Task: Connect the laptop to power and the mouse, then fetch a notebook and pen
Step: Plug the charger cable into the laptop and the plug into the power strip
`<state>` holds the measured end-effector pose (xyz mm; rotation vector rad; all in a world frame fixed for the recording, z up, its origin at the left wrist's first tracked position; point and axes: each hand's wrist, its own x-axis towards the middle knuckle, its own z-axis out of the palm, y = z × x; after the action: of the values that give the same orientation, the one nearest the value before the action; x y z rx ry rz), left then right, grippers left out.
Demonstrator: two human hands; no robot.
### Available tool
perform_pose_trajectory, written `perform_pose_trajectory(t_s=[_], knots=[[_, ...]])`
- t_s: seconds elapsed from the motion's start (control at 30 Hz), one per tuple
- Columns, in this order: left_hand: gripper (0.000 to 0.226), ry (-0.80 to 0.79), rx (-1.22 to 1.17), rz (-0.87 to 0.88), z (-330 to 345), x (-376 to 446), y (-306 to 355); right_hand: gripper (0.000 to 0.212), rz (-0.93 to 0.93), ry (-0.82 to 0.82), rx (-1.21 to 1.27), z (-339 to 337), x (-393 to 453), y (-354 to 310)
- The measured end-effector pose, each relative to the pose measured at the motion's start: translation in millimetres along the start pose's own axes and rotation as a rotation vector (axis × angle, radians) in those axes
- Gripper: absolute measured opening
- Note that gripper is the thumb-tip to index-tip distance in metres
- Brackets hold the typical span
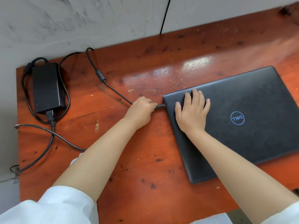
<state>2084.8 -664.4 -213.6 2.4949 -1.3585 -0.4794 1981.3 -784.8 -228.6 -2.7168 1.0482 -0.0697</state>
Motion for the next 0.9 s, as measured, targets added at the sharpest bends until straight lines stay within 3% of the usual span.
perform_pose_trajectory(t_s=[0.17, 0.3, 0.37, 0.47, 0.57, 0.67, 0.8, 0.9], knots=[[0.016, 0.049, 0.143, 0.13, 7.7, 3.8, -4.1, 0.063, -0.005, 0.0, -0.028, 1.9, 0.5, -0.2], [0.021, 0.013, 0.168, 0.093, 6.7, 3.3, -1.2, 0.066, -0.007, 0.001, -0.034, 1.0, -0.1, 0.5], [0.019, -0.064, 0.213, 0.018, 0.8, 6.3, 9.8, 0.069, -0.005, 0.004, -0.022, -0.3, -0.3, 0.2], [0.039, -0.186, 0.295, -0.102, -11.2, 2.3, 19.2, 0.074, -0.003, -0.002, -0.02, -3.0, -1.6, 1.5], [0.06, -0.108, 0.262, -0.215, -17.4, -30.3, 11.1, 0.079, -0.013, -0.028, -0.013, -6.0, -3.2, 1.6], [0.056, -0.003, 0.164, -0.379, -20.9, -73.2, -8.6, 0.069, -0.004, -0.081, -0.014, -10.7, -3.8, 0.2], [0.059, -0.091, 0.107, -0.593, -22.1, -114.3, -19.8, 0.066, -0.003, -0.113, -0.01, -15.0, -5.6, -0.8], [0.059, -0.159, 0.06, -0.631, -19.8, -130.1, -17.7, 0.059, -0.007, -0.123, 0.001, -15.1, -6.9, -1.1]])
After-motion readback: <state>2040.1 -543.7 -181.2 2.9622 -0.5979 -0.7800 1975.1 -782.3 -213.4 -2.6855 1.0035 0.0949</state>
